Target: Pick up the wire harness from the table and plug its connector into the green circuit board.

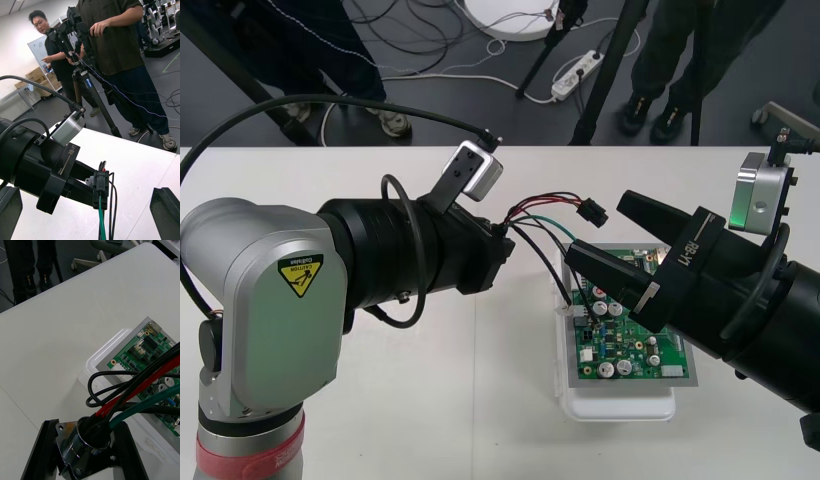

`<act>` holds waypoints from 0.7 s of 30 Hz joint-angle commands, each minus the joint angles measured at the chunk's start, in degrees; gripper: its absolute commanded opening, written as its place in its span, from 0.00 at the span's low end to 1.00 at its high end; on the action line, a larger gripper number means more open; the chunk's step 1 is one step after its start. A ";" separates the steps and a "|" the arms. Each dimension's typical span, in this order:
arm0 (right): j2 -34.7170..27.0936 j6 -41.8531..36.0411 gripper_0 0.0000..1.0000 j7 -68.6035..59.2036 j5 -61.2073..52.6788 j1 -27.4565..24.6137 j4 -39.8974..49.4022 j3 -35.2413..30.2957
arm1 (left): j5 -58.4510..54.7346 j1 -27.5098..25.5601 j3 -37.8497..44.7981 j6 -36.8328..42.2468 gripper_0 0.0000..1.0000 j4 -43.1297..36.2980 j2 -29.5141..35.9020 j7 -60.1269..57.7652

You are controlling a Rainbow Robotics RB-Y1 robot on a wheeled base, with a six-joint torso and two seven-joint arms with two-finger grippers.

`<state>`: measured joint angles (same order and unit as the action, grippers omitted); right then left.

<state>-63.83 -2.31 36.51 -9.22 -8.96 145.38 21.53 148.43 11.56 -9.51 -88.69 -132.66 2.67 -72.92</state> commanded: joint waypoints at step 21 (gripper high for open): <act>2.65 -3.22 1.00 -1.44 2.71 -0.18 2.28 -1.75 | 0.63 1.80 -1.56 -1.31 0.00 -0.85 -2.58 -0.20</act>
<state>-62.09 -4.80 36.51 -7.35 -8.96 145.41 21.53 148.81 11.56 -9.60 -88.69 -132.66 2.58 -72.92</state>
